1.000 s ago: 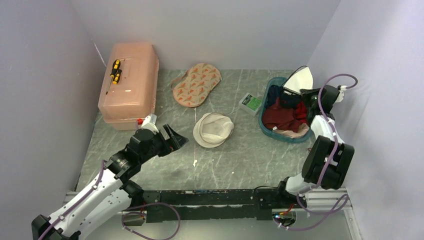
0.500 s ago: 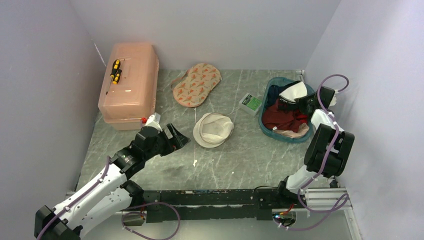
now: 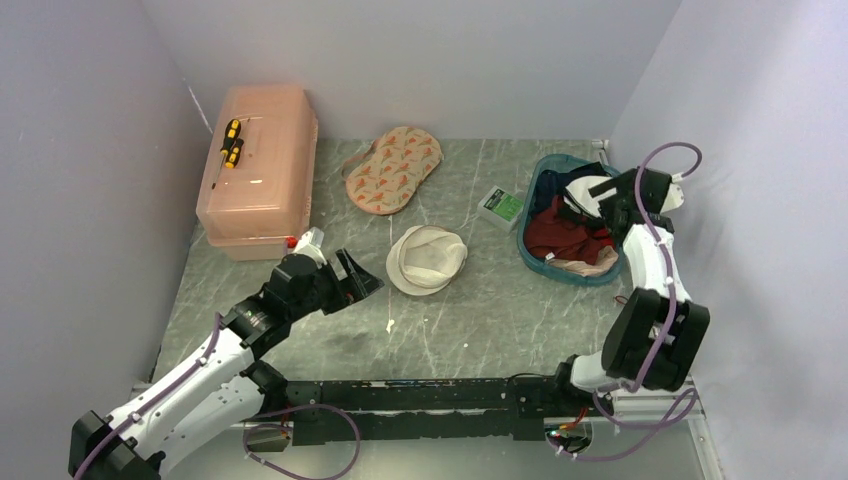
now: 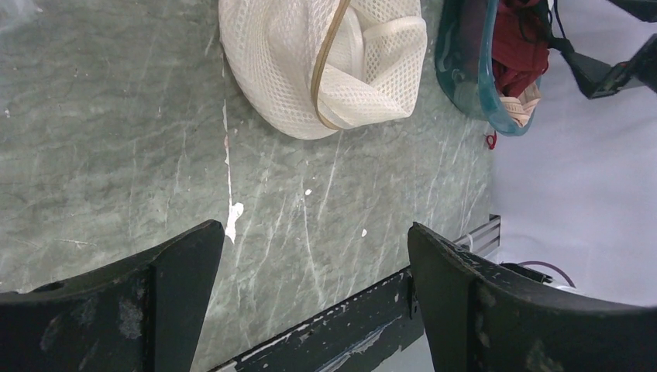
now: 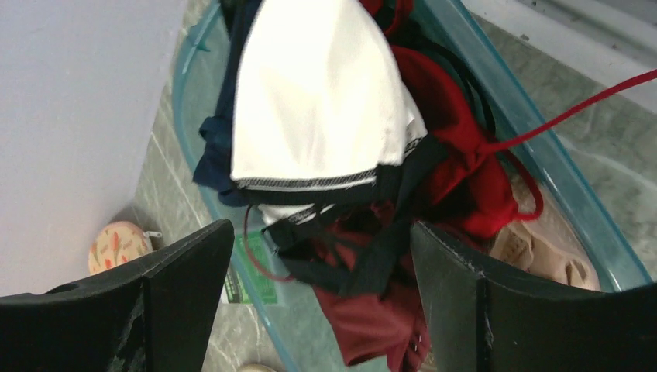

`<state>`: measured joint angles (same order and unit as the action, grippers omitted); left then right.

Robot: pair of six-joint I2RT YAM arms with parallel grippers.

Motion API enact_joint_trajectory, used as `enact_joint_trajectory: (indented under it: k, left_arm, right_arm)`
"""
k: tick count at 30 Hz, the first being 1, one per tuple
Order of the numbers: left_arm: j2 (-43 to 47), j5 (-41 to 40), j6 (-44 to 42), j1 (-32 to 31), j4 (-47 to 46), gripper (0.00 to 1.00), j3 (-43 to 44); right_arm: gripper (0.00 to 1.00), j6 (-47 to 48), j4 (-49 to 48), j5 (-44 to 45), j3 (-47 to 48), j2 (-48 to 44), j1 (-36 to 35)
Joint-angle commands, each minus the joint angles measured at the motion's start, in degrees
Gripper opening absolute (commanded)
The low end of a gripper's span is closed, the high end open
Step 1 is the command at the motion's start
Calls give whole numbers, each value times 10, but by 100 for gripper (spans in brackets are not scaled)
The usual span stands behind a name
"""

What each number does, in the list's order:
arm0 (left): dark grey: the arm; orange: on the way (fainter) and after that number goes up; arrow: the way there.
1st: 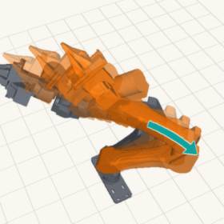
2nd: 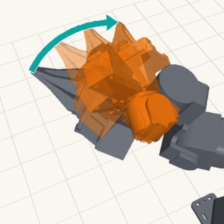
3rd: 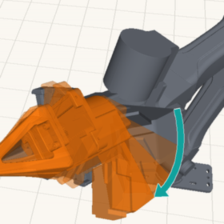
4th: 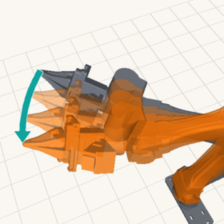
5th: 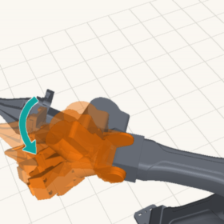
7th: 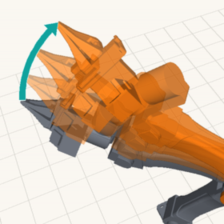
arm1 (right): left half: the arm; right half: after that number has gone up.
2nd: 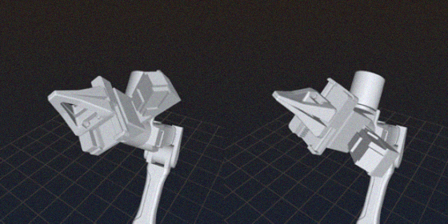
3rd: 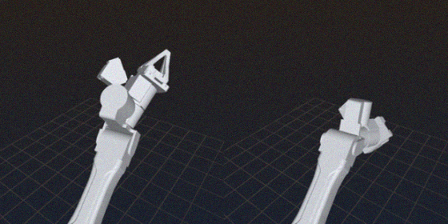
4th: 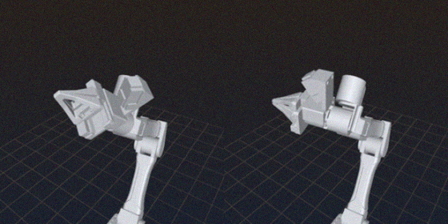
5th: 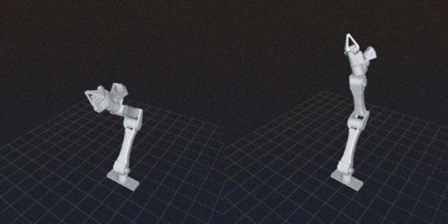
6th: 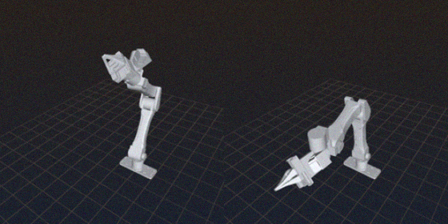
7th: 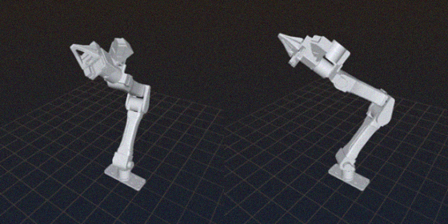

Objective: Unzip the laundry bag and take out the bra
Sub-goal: Place the bra in the bin.

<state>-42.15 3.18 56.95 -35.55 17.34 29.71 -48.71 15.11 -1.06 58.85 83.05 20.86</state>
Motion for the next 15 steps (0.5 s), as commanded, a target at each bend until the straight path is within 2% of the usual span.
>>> enact_joint_trajectory:
  k: [1, 5, 7, 10, 13, 15]
  left_arm:
    - [7, 17, 9, 0, -17, 94, -2]
    - [7, 18, 4, 0, -14, 94, 6]
    - [7, 18, 2, 1, -15, 94, 9]
    - [5, 12, -1, 0, -15, 94, 17]
    - [-2, 1, -5, 0, -12, 94, 23]
    - [-6, -7, -8, 1, -10, 94, 27]
  right_arm:
    - [89, 55, 81, 119, 52, -78, -46]
    - [90, 89, 110, 207, 83, -143, -112]
    - [87, 103, 57, 205, 69, -184, -139]
    - [73, 99, -63, 137, 25, -213, -145]
    - [52, 93, -88, 79, 51, -150, -140]
    - [47, 80, -105, 42, 61, -102, -131]
